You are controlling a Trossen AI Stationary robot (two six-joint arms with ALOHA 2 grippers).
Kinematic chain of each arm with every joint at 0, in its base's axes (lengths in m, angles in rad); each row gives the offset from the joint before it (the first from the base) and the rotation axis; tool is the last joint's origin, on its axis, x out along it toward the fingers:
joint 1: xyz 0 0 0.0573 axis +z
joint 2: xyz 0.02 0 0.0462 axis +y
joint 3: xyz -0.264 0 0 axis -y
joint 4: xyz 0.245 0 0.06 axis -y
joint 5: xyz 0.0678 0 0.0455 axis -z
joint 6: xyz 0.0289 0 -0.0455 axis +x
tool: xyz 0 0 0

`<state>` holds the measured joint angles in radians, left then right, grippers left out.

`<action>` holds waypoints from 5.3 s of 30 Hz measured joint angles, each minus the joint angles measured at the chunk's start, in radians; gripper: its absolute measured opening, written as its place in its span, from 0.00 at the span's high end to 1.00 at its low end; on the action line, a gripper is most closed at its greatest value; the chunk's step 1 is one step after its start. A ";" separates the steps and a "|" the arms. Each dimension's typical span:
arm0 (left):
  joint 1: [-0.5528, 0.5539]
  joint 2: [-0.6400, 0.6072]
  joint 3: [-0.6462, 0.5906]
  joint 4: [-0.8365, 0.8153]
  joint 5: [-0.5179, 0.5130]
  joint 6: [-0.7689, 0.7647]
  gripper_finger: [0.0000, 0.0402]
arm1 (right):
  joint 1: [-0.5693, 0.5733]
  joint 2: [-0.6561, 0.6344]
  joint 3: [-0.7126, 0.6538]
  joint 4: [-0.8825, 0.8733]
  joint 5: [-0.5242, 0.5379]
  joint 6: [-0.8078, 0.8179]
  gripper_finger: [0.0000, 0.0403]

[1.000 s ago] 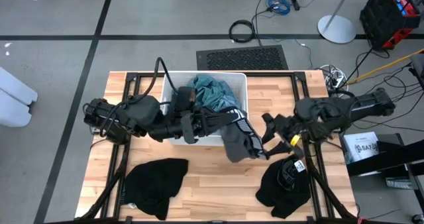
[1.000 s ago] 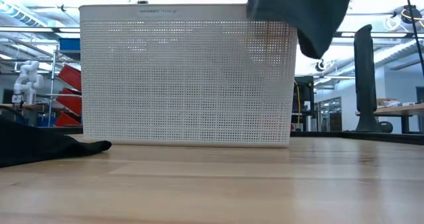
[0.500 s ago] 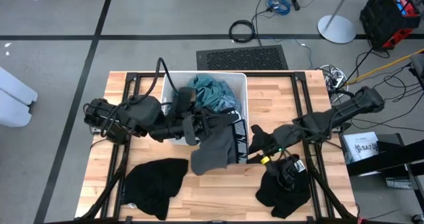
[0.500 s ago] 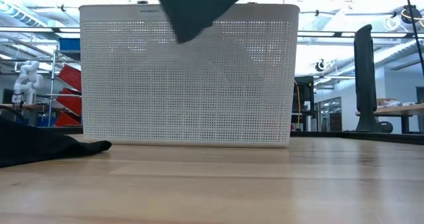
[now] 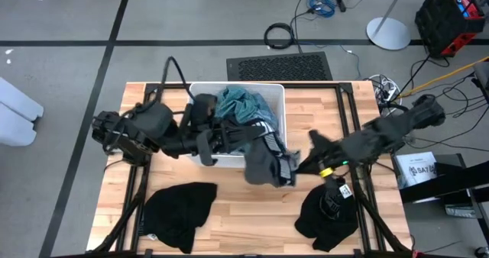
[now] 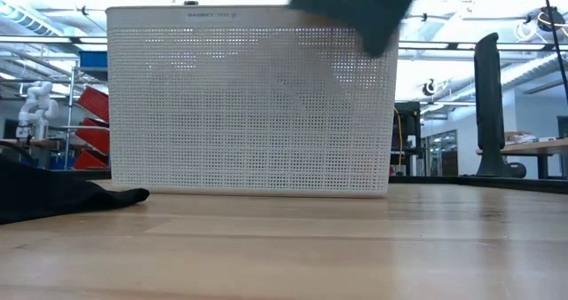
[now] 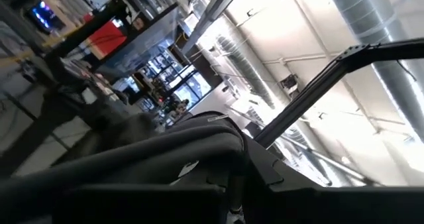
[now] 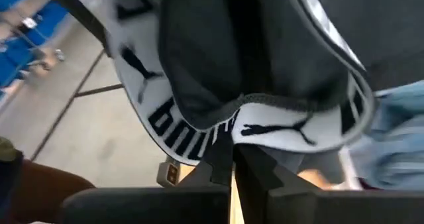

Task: Sort clothes
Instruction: Put the gray boxer into the white laundry bin

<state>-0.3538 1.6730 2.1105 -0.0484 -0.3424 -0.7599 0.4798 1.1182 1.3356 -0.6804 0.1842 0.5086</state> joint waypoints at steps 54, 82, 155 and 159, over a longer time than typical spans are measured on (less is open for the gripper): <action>-0.001 0.205 0.000 -0.446 0.527 -0.284 0.96 | 0.213 0.416 0.581 -0.457 0.242 0.068 1.00; 0.029 0.238 -0.001 -0.437 0.430 -0.326 0.96 | 0.207 0.414 0.581 -0.323 0.121 0.046 0.95; 0.076 0.173 0.000 -0.146 0.419 -0.361 0.96 | 0.414 0.416 -0.378 0.667 0.705 -0.171 0.60; 0.081 0.173 0.000 -0.152 0.420 -0.360 0.96 | 0.393 0.416 -0.378 0.767 0.705 -0.264 0.60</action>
<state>-0.2729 1.8462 2.1105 -0.2001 0.0776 -1.1202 0.8725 1.5341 0.9577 0.0869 0.8890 0.2441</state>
